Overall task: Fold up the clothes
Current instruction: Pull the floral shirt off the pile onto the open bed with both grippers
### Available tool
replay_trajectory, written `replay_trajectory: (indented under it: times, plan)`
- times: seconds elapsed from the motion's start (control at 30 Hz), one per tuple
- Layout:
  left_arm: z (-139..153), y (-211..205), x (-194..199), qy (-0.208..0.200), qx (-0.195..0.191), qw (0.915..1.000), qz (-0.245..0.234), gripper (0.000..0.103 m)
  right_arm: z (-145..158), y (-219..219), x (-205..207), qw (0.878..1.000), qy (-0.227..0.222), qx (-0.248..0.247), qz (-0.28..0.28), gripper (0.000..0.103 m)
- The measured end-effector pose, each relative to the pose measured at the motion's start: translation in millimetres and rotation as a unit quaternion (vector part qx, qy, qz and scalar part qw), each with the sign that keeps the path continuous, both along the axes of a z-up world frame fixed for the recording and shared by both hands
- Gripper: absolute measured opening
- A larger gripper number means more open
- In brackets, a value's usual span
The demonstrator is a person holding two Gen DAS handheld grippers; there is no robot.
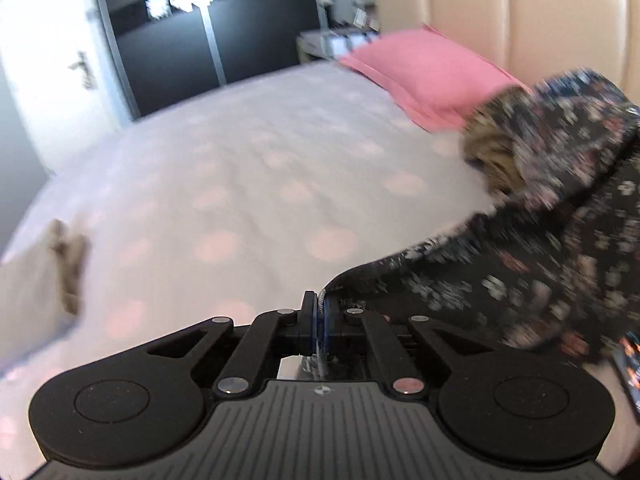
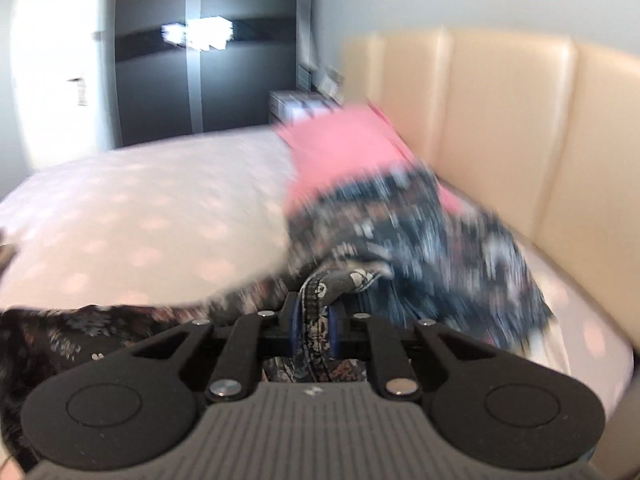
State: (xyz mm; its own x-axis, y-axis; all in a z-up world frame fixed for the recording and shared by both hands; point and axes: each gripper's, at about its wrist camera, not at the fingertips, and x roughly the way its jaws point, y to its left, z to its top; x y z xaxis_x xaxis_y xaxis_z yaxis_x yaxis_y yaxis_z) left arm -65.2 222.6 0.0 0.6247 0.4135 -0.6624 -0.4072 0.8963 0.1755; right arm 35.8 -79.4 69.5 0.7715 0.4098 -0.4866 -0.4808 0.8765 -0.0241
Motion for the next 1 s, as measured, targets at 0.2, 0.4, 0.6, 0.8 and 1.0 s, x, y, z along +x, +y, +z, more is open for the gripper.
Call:
replay_trajectory:
  times: [0.2,0.4,0.6,0.8,1.0]
  plan:
    - [62,63,-63,-0.07,0.063,0.9913,0.093,0.001,48,43,-43,0.994,-0.011,0.04,0.106,0.016]
    - [125,118,-144,-0.123,0.098,0.9691,0.19,0.001,66,90,-85,0.977,0.002,0.076,0.2,0.016]
    - [114,136,-187,-0.082,0.115,0.9597,0.243,0.001,57,132,-115,0.966,0.034,0.071,0.245,0.016]
    - [48,153,-194,0.009,0.037,0.9721,0.231,0.001,17,139,-81,0.986,0.042,0.012,0.16,0.016]
    - [9,164,-201,0.036,-0.046,0.9793,0.194,0.001,-15,131,-22,0.997,0.062,-0.006,0.04,0.015]
